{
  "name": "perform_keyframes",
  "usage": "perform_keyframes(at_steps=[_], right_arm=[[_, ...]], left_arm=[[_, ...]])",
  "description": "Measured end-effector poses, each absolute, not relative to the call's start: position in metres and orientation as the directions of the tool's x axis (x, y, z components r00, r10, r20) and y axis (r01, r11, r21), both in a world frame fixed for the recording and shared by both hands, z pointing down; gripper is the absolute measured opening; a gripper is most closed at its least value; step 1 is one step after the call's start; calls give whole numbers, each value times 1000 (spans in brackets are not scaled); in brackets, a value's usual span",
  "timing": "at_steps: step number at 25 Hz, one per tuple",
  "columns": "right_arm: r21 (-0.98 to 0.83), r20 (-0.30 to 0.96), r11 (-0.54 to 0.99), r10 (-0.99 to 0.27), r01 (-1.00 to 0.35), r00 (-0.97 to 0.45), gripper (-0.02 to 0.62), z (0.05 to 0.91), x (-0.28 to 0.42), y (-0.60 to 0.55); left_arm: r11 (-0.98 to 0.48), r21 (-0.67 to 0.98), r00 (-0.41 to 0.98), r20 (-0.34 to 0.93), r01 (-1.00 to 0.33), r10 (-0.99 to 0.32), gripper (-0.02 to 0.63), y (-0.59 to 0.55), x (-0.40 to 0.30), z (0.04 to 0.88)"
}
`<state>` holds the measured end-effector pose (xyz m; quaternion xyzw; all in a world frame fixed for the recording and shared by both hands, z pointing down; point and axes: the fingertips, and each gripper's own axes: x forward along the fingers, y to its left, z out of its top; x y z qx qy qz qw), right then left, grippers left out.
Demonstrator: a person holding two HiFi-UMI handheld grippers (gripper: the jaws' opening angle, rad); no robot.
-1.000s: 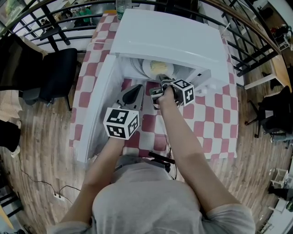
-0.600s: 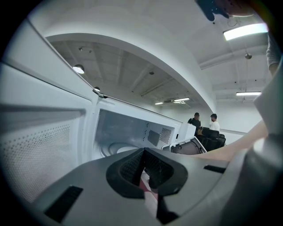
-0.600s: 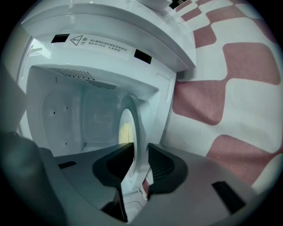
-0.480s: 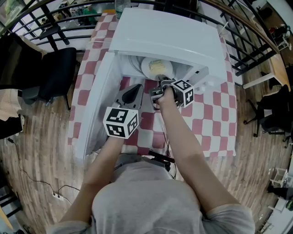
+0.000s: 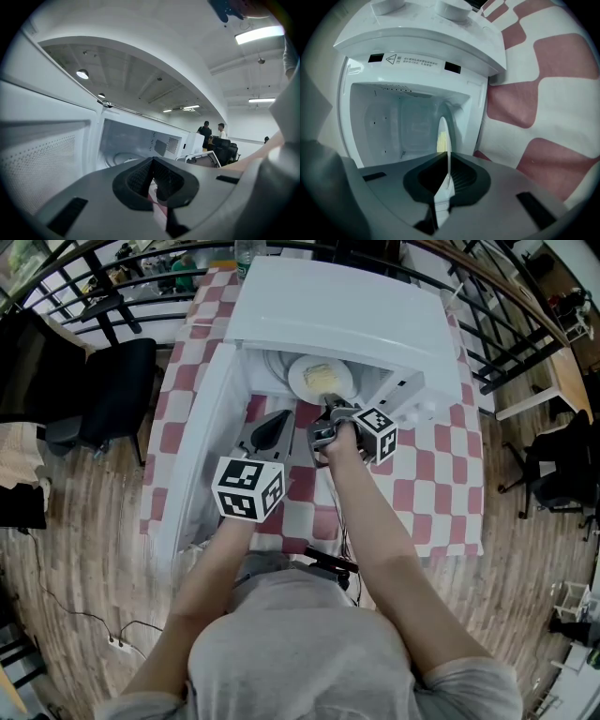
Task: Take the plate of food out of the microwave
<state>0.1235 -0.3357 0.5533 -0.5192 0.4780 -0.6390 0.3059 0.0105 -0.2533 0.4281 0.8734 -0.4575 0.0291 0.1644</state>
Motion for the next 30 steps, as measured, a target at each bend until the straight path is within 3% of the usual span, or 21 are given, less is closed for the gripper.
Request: perform_keyframes(at_steps=[30], right_arm=[[-971,237,-215,-927,-103,-290,31,501,130,-262]], left_arm=[[-553,240,594,155,-798,-789,2,-204,28,401]])
